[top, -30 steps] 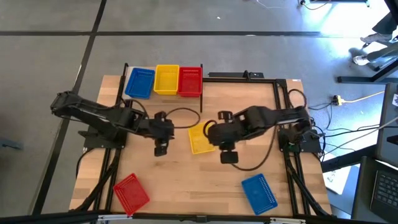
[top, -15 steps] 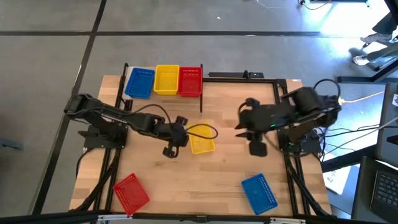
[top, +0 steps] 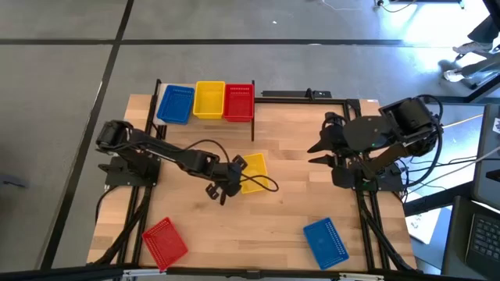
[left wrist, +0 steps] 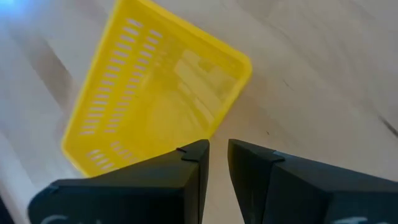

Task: Stack baskets on shelf by color
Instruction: Stack the yellow bin on top of the yellow bins on the shelf

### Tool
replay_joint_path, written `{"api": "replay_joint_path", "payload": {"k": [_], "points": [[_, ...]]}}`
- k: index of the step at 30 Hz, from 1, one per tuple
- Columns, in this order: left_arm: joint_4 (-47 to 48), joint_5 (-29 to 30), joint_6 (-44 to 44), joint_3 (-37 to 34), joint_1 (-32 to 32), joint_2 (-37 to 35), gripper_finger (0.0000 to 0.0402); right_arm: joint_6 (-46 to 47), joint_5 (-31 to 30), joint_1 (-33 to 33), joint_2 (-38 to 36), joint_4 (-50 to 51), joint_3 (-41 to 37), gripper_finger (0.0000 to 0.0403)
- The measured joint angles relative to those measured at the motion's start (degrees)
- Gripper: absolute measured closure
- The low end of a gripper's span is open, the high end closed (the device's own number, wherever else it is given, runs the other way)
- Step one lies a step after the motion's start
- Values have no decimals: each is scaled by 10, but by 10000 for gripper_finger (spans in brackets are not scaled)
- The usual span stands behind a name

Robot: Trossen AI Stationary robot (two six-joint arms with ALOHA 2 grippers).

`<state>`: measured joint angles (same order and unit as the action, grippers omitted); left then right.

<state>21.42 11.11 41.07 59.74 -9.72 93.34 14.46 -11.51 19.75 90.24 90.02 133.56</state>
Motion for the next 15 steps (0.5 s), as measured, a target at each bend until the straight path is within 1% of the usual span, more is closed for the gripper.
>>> {"api": "replay_joint_path", "payload": {"k": [4,7,15], "points": [[-8,4,4,0,0,11,349,0,0,0,0,0,0,286],[-16,18,28,0,0,11,349,-1,0,0,0,0,0,286],[-15,20,94,0,9,10,349,-7,1,0,0,0,0,286]]}}
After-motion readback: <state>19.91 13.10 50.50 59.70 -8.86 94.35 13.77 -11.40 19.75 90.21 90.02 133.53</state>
